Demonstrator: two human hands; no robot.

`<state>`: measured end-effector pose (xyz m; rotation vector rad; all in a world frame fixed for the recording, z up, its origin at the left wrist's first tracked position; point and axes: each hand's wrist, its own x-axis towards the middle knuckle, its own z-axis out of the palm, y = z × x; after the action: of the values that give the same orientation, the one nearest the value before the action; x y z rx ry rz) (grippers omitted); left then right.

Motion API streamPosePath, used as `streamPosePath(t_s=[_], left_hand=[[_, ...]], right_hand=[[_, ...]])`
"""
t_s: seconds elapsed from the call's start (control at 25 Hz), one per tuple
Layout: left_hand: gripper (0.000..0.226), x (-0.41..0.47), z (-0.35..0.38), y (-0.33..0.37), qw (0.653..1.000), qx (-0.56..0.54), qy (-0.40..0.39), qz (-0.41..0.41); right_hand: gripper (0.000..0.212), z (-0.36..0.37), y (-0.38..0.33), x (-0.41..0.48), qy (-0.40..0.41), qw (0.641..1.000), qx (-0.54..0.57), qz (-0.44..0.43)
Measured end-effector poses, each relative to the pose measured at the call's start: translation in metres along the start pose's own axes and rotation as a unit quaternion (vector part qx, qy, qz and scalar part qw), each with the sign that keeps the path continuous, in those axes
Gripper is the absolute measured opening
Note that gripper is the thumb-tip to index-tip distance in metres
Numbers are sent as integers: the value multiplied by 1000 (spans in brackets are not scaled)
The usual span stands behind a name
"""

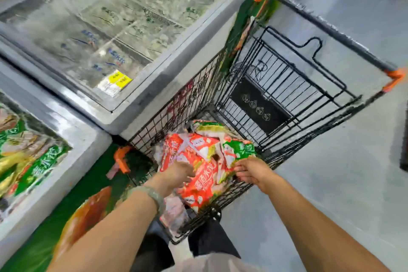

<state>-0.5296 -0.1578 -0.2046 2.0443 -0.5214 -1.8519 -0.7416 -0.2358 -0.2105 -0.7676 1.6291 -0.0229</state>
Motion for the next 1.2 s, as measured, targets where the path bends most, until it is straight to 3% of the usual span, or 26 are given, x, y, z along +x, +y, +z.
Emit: streamPosePath(t_s=[0.24, 0.52, 0.64, 0.8, 1.2], left_hand=[[11, 38, 7, -4, 995, -67, 40, -68], [31, 98, 0, 8, 995, -42, 14, -93], [24, 124, -6, 12, 995, -29, -6, -99], [17, 155, -16, 9, 991, -61, -11, -116], [16, 170, -46, 2, 986, -61, -23, -155]], right_hand=[[10, 4, -17, 51, -9, 1000, -24, 17], [2, 32, -20, 102, 14, 997, -30, 63], [58, 53, -10, 143, 43, 994, -70, 69], [82, 77, 9, 179, 102, 984, -105, 99], [46, 74, 28, 179, 254, 950, -180, 30]])
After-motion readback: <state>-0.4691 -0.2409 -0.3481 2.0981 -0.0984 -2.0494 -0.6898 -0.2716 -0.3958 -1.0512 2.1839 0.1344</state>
